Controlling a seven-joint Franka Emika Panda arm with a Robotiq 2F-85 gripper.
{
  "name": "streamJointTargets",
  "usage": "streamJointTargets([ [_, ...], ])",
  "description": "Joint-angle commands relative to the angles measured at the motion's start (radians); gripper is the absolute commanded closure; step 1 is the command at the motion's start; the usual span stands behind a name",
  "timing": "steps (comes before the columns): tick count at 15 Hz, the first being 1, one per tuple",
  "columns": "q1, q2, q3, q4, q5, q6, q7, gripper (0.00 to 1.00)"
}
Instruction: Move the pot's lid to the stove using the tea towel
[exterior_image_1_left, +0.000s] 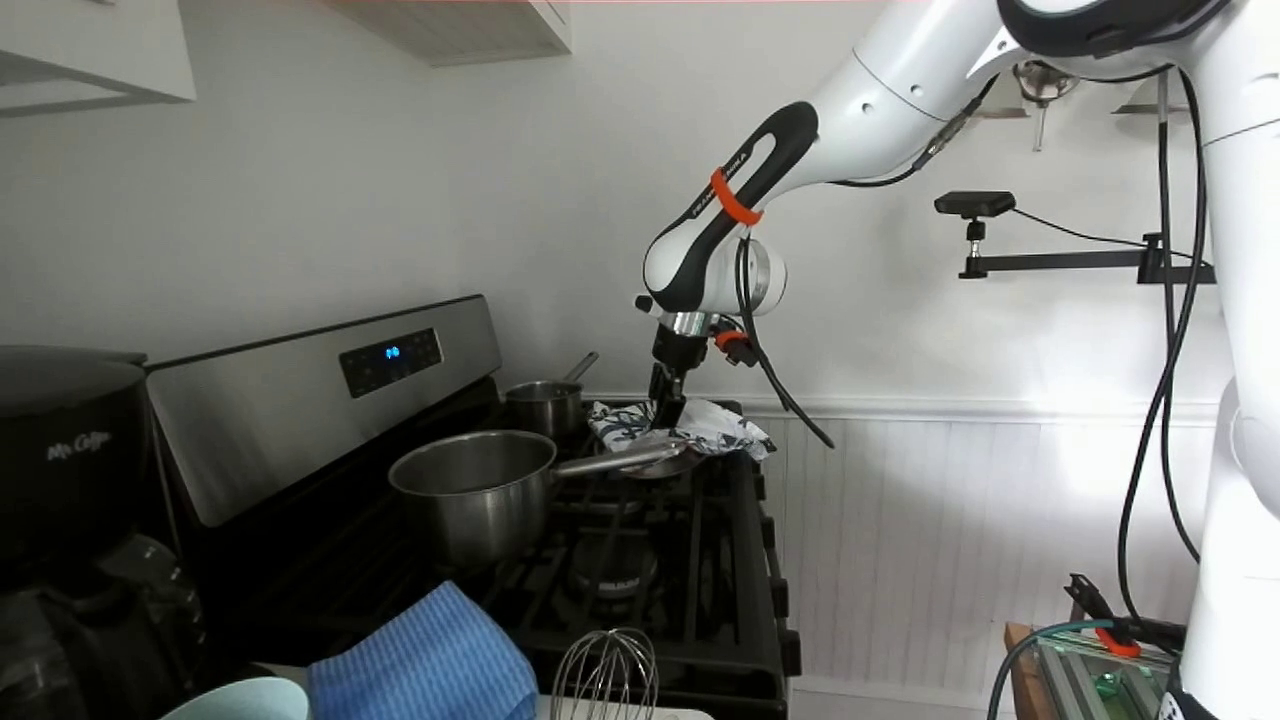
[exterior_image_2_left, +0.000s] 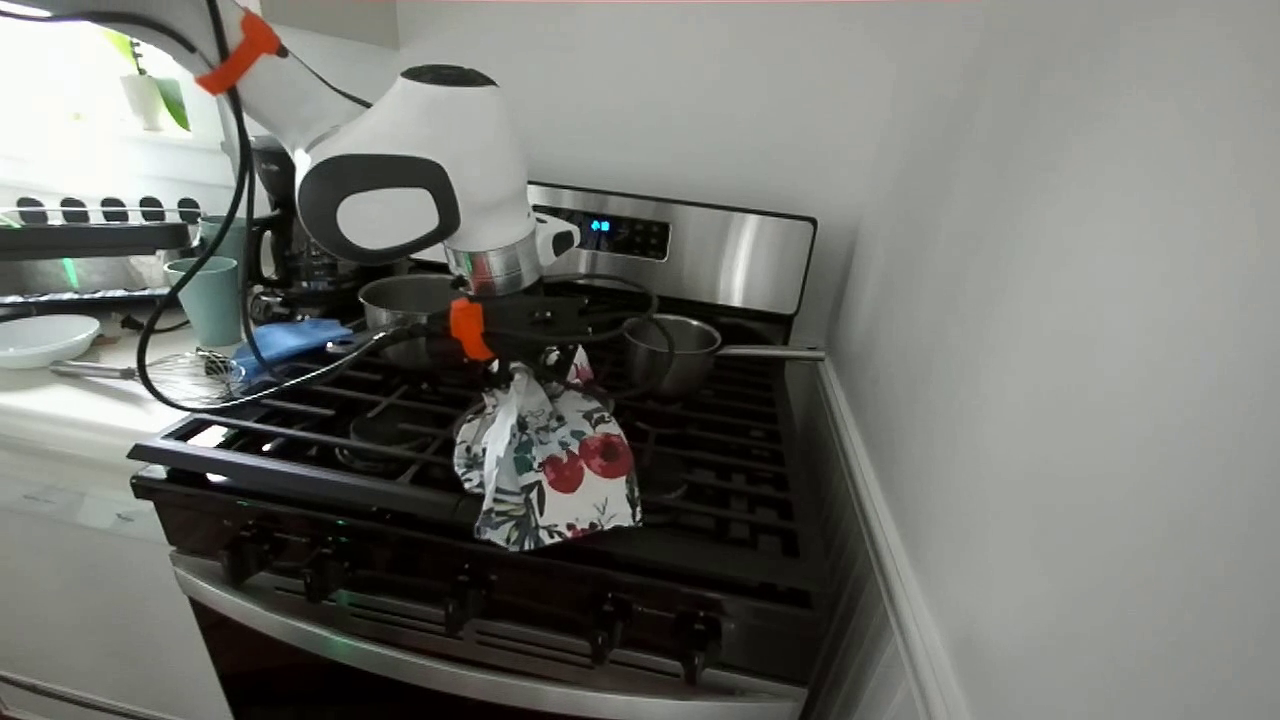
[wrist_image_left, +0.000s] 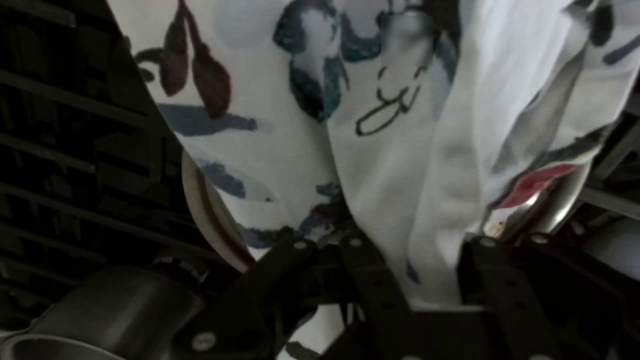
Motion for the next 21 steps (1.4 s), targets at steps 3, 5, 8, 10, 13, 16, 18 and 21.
streamJointTargets([
  [3,-0.015,-0.003,0.029,-0.035,0.019,0.052,0.011,0.97],
  [5,-0.017,0.0,0.032,-0.04,0.018,0.058,0.005,0.97],
  [8,-0.019,0.002,0.032,-0.039,0.012,0.052,0.004,0.84],
  [10,-0.021,0.003,0.031,-0.038,0.009,0.048,0.004,0.59],
  [13,-0.024,0.001,0.03,-0.029,0.012,0.032,0.012,0.46],
  [16,-0.026,-0.007,0.03,-0.018,0.014,0.022,0.018,0.24],
  [18,-0.024,-0.02,0.028,-0.009,0.012,0.008,0.034,0.1],
  [21,-0.019,-0.052,0.02,0.02,-0.013,-0.067,0.049,0.0],
])
